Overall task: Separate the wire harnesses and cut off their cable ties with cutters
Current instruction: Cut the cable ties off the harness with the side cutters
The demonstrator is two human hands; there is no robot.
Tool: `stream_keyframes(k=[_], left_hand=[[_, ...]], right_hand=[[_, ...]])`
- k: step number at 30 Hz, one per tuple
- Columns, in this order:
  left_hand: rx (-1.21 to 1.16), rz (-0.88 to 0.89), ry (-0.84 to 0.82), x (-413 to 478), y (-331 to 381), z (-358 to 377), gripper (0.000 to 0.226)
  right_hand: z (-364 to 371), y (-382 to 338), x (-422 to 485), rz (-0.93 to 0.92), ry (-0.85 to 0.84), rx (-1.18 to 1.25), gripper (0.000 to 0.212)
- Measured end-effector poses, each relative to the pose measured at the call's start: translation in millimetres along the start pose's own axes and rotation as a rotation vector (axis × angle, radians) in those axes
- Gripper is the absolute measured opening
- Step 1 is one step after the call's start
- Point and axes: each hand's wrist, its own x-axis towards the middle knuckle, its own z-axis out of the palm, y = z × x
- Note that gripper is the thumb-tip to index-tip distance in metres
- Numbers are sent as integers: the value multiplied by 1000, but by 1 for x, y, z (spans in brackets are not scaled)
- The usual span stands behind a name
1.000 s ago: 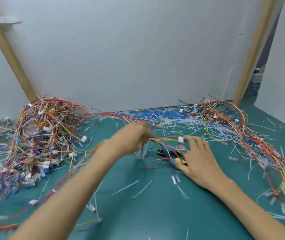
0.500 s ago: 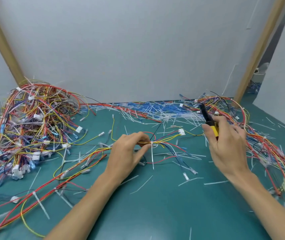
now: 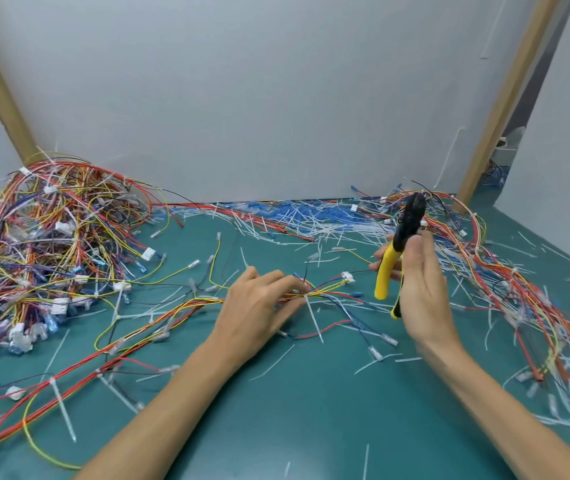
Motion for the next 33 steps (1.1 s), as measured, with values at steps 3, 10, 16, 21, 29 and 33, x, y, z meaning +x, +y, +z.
stream_keyframes(k=[3, 10, 16, 21, 29, 33], left_hand=[[-135, -115, -29, 2, -1, 2, 15], [-148, -258, -170, 5, -9, 9, 40], [-280, -251, -282, 6, -13, 0, 27], [-341, -246, -371, -1, -21, -12, 33], [-42, -185, -37, -2, -21, -10, 11], [-24, -140, -2, 1, -14, -11, 15]], right_hand=[[-2, 1, 4, 116, 4, 145, 45], [-10, 17, 4, -169, -191, -470, 39], [-16, 27, 5, -147, -423, -913, 51], [-19, 28, 8, -148, -474, -924, 51], [-15, 26, 6, -155, -403, -833, 34], [-16, 20, 5, -170, -339, -938, 33]])
